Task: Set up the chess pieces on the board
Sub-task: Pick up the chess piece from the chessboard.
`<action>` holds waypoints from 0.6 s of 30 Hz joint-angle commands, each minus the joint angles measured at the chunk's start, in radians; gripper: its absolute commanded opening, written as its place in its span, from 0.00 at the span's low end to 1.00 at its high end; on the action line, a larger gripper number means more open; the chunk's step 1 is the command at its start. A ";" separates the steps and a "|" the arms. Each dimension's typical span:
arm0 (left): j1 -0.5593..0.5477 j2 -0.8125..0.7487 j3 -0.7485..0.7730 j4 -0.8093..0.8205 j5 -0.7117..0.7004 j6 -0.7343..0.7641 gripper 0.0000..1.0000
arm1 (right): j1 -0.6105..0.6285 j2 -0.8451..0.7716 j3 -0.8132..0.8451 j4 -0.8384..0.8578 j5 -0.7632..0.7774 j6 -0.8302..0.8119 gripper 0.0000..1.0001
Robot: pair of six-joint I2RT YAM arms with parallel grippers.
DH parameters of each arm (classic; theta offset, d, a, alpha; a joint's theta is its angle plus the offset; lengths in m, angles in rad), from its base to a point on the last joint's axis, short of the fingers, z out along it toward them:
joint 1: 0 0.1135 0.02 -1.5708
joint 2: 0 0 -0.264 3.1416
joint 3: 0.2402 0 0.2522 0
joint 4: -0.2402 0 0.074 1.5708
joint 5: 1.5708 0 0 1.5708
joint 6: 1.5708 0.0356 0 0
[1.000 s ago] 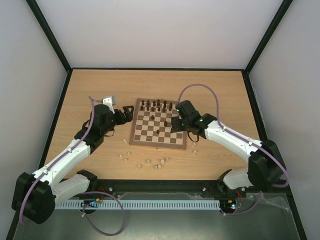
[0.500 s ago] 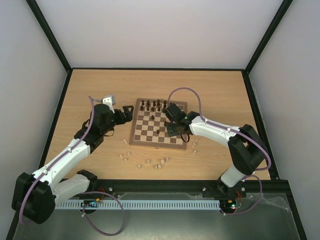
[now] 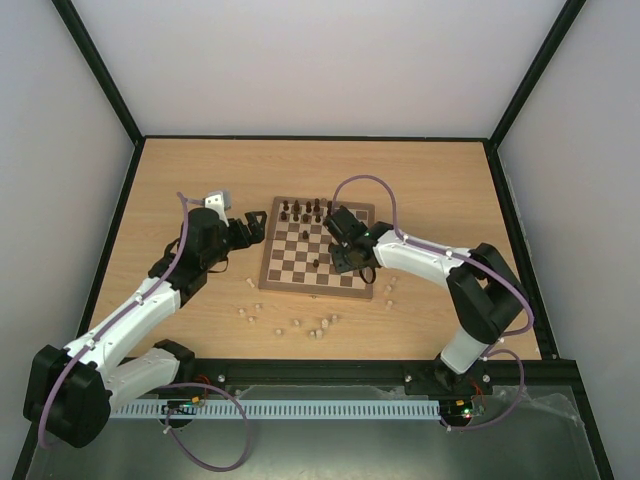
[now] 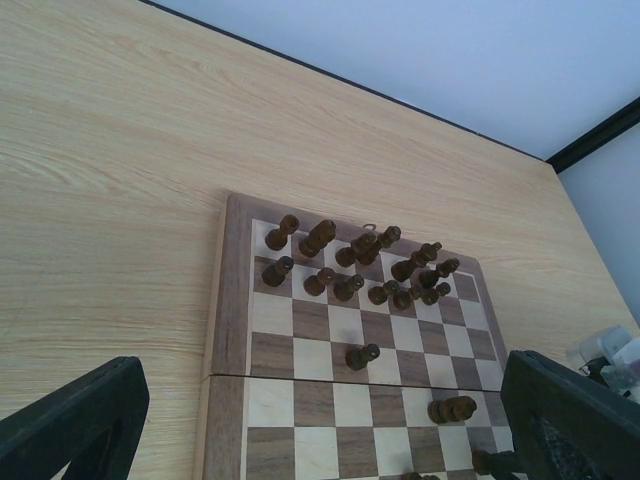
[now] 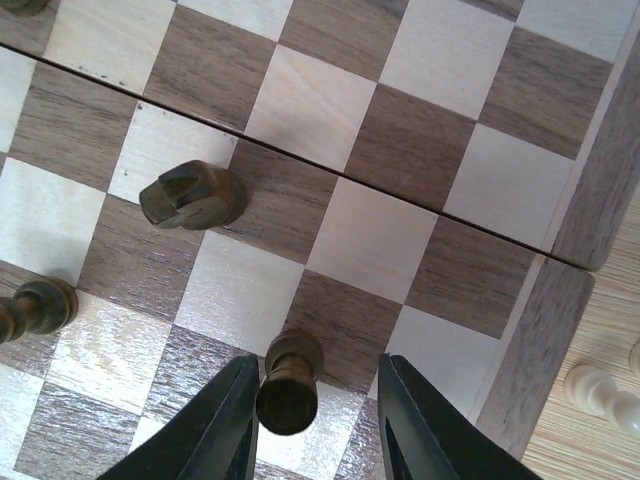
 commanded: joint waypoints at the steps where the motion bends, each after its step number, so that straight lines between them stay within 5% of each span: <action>1: -0.005 -0.006 0.031 -0.012 -0.009 0.003 1.00 | 0.004 0.025 0.023 -0.013 0.018 -0.003 0.34; 10: -0.005 -0.011 0.032 -0.014 -0.007 0.003 1.00 | 0.004 0.043 0.038 -0.002 0.031 -0.004 0.18; 18: -0.005 -0.004 0.033 -0.011 -0.004 0.003 1.00 | -0.017 0.039 0.087 -0.052 0.085 -0.003 0.17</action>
